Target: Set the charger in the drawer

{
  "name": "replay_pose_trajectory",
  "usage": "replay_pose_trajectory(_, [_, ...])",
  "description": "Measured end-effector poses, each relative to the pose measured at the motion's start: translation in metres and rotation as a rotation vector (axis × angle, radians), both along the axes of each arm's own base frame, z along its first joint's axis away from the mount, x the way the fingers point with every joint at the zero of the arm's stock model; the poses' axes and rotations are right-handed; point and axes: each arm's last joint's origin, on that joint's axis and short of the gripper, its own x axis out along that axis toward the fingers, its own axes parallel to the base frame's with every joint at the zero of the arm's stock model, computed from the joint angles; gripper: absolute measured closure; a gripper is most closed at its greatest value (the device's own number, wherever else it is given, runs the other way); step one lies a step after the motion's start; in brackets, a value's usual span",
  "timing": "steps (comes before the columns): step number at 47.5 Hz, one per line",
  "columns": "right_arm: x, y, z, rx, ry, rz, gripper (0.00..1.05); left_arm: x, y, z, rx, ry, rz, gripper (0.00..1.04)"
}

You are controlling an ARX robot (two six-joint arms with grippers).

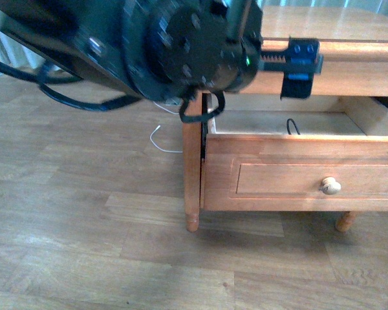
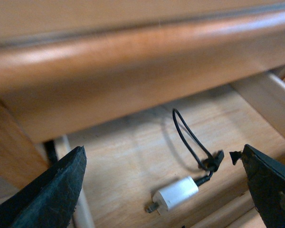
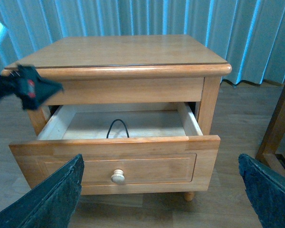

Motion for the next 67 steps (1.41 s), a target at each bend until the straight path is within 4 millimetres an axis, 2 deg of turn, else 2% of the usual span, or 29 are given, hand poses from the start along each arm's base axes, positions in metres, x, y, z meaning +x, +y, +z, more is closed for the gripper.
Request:
replay_pose_trajectory(5, [0.000,0.000,0.000,0.000,0.000,0.000,0.08,-0.017,0.025,0.034,-0.015,-0.060,0.030,0.06])
replay_pose_trajectory(8, [0.000,0.000,0.000,0.000,0.000,0.000,0.08,-0.035,0.047,0.055,-0.018,-0.095,0.058,0.06])
replay_pose_trajectory(11, [0.000,0.000,0.000,0.000,0.000,0.000,0.08,-0.051,0.063,0.067,-0.025,-0.117,0.076,0.06])
replay_pose_trajectory(18, [0.000,0.000,0.000,0.000,0.000,0.000,0.08,-0.105,0.103,0.089,-0.019,-0.141,0.112,0.06])
replay_pose_trajectory(24, [0.000,0.000,0.000,0.000,0.000,0.000,0.08,-0.160,0.137,0.102,-0.024,-0.167,0.156,0.06])
replay_pose_trajectory(28, [0.000,0.000,0.000,0.000,0.000,0.000,0.08,-0.199,0.162,0.103,-0.034,-0.178,0.196,0.06])
replay_pose_trajectory(32, [0.000,0.000,0.000,0.000,0.000,0.000,0.08,-0.229,0.181,0.096,-0.035,-0.175,0.244,0.06])
replay_pose_trajectory(36, [0.000,0.000,0.000,0.000,0.000,0.000,0.08,-0.256,0.197,0.083,-0.049,-0.150,0.305,0.06])
replay_pose_trajectory(40, [0.000,0.000,0.000,0.000,0.000,0.000,0.08,-0.285,0.217,0.058,-0.071,-0.116,0.446,0.06])
replay_pose_trajectory(44, [0.000,0.000,0.000,0.000,0.000,0.000,0.08,-0.290,0.224,0.047,-0.089,-0.102,0.527,0.06])
replay_pose_trajectory(52, [0.000,0.000,0.000,0.000,0.000,0.000,0.08,-0.289,0.224,0.045,-0.098,-0.097,0.517,0.06])
replay_pose_trajectory(57, [0.000,0.000,0.000,0.000,0.000,0.000,0.08,-0.290,0.232,0.032,-0.039,-0.214,0.424,0.29])
replay_pose_trajectory(67, [0.000,0.000,0.000,0.000,0.000,0.001,0.08,-0.289,0.235,0.005,0.011,-0.212,0.436,0.63])
